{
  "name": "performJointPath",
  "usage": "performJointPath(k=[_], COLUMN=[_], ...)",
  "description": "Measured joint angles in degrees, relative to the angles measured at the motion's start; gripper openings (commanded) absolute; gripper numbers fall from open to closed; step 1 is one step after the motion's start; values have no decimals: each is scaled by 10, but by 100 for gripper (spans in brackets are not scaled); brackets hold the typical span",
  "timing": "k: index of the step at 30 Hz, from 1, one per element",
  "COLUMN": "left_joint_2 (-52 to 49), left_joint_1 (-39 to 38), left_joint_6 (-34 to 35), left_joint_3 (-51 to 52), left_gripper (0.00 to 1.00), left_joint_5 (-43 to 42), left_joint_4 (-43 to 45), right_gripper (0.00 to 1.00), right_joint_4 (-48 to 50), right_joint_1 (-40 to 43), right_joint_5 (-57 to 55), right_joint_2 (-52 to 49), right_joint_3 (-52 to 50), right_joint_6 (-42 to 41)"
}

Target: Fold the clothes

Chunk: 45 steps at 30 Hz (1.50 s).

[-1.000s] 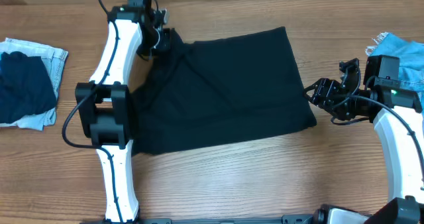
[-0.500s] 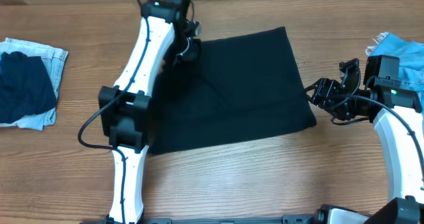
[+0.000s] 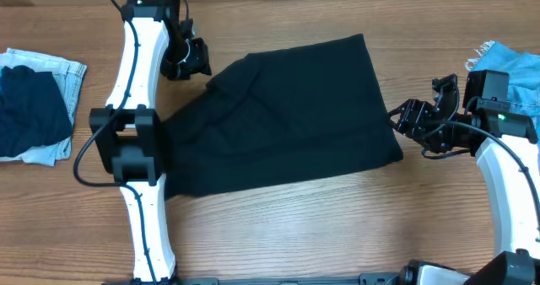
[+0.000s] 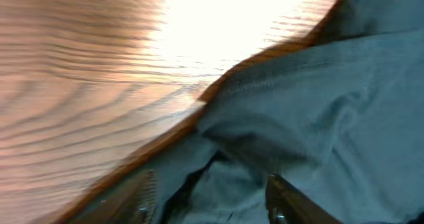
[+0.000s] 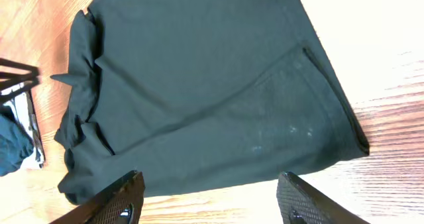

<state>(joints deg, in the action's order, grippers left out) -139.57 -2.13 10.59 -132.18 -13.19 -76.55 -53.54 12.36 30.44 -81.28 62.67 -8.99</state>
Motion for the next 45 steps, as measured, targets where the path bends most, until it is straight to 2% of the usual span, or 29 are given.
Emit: performJointPath(k=[5, 7, 8, 10, 12, 13, 20, 26, 28, 30, 32, 33, 34, 35, 37, 45], left_joint_2=[-66, -73, -73, -73, -73, -73, -73, -73, -73, -73, -73, -73, -73, -73, -73, -73], left_joint_1=[-16, -17, -17, -16, -16, -16, -3, 44, 57, 61, 59, 59, 59, 59, 59, 63], left_joint_6=[39, 46, 50, 56, 60, 61, 62, 60, 59, 57, 54, 53, 53, 53, 53, 47], left_joint_3=[0, 0, 0, 0, 0, 0, -10, -73, -87, -91, -91, -91, -91, -91, -91, -91], left_gripper=[52, 47, 41, 17, 6, 4, 4, 4, 4, 4, 4, 4, 4, 4, 4, 4], left_joint_5=[-49, -58, -61, -64, -62, -60, -55, -52, -50, -47, -46, -46, -46, -44, -33, -2], left_joint_4=[19, 22, 24, 27, 30, 35, 58, 48, 49, 55, 63, 69, 76, 78, 83, 89], right_gripper=[68, 68, 68, 68, 68, 68, 68, 71, 66, 54, 38, 26, 18, 15, 11, 5], right_joint_4=[-2, -2, -2, -2, -2, -2, -5, -4, -4, -7, -8, -8, -3, 8, 46, 113], right_joint_1=[0, 0, 0, 0, 0, 0, 0, 0, 0, 0, -1, -3, -8, -14, -27, -72], right_joint_5=[0, 0, 0, 0, 0, 0, 0, -11, -15, -18, -20, -21, -23, -23, -23, -24], right_joint_2=[0, 0, 0, 0, 0, 0, 0, 0, 0, -1, -13, -29, -52, -70, -113, -231], right_joint_3=[0, 0, 0, 0, 0, 0, 0, 0, 0, 0, 0, 0, 0, 0, 0, 0], right_joint_6=[0, 0, 0, 0, 0, 0, 0, 0, 0, -1, -2, 0, 1, -3, 0, -2])
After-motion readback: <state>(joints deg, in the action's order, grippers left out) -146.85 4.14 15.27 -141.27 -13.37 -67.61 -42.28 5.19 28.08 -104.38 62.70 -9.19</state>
